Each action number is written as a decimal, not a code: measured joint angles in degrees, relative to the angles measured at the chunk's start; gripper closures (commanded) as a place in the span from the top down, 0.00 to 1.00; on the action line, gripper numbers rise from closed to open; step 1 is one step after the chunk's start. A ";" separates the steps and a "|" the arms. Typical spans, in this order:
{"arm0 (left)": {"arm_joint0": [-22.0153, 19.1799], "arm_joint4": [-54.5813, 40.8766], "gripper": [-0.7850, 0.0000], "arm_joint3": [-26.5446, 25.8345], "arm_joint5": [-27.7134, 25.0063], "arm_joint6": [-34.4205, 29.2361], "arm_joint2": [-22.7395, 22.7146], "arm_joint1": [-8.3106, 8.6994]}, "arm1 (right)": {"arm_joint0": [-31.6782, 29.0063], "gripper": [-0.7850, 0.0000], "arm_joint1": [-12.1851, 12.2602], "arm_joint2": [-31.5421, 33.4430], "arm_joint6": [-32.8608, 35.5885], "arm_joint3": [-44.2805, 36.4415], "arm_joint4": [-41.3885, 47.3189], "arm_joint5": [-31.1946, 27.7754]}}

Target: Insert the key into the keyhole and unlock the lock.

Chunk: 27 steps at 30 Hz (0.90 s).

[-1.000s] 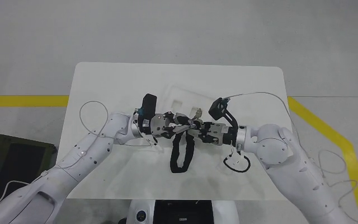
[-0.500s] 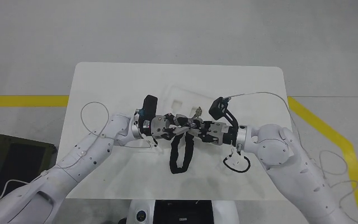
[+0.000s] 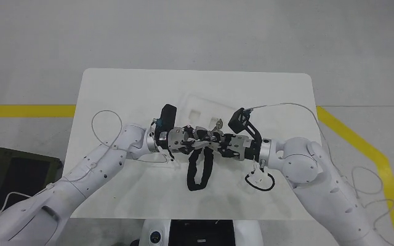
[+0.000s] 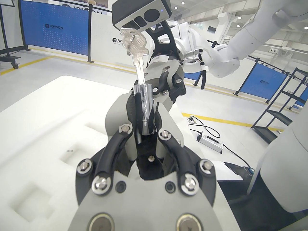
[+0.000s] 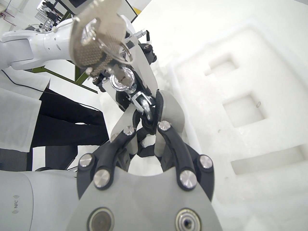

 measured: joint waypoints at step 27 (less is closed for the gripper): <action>1.56 4.40 0.00 1.74 0.85 3.75 -4.15 1.00 | -6.39 0.29 1.33 8.78 0.71 -3.67 7.46 2.51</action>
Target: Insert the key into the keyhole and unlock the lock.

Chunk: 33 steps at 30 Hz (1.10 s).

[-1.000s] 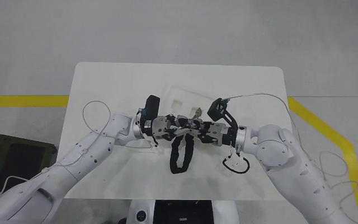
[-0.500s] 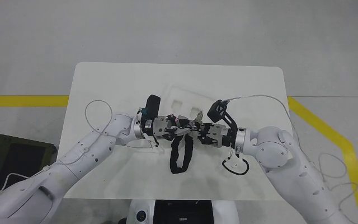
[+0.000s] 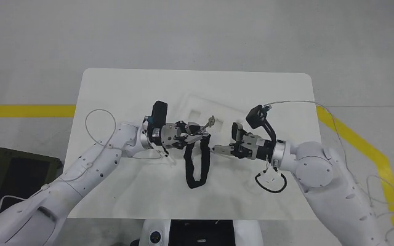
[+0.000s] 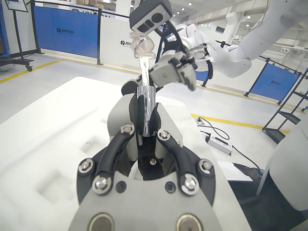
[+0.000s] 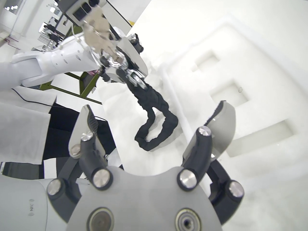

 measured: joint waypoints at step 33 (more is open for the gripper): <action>6.23 12.38 0.00 -8.96 6.73 -15.75 -7.27 0.19 | -2.85 0.39 1.19 5.64 7.77 -4.77 7.34 18.74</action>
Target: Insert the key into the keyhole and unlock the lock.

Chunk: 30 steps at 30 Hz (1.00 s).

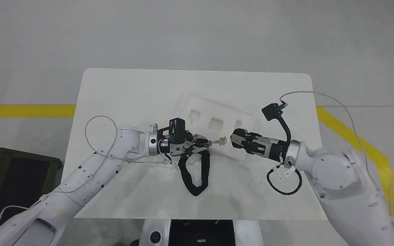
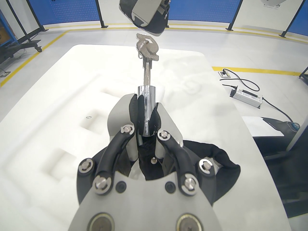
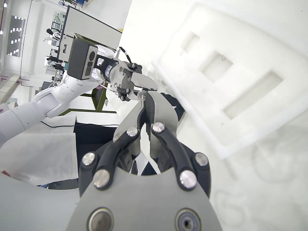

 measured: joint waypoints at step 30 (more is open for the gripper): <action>0.53 4.79 0.00 0.12 -1.90 -0.24 -2.61 -1.76 | 7.55 0.00 -1.10 -8.30 1.23 5.61 0.49 2.40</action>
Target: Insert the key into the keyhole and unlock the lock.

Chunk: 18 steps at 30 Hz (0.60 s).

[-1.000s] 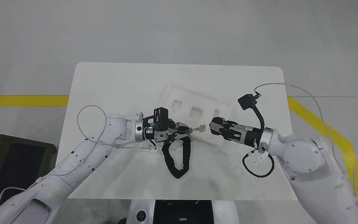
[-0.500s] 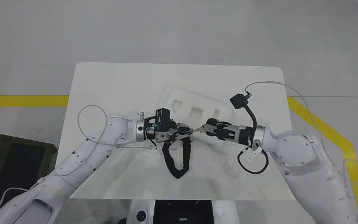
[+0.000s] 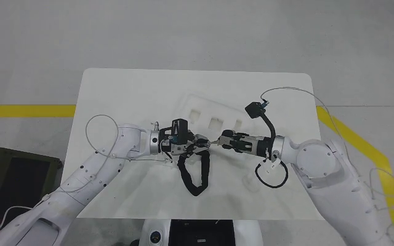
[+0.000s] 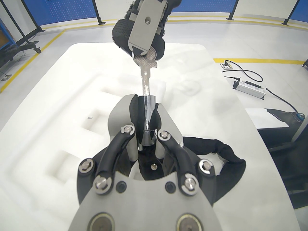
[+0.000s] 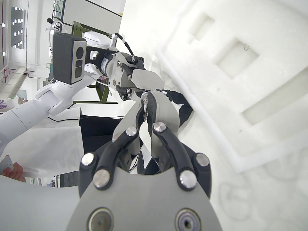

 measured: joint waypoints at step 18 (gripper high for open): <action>0.27 2.75 0.00 0.63 -1.23 0.91 -1.63 -0.59 | 2.77 0.46 -0.65 -3.65 -0.61 0.49 -2.16 1.61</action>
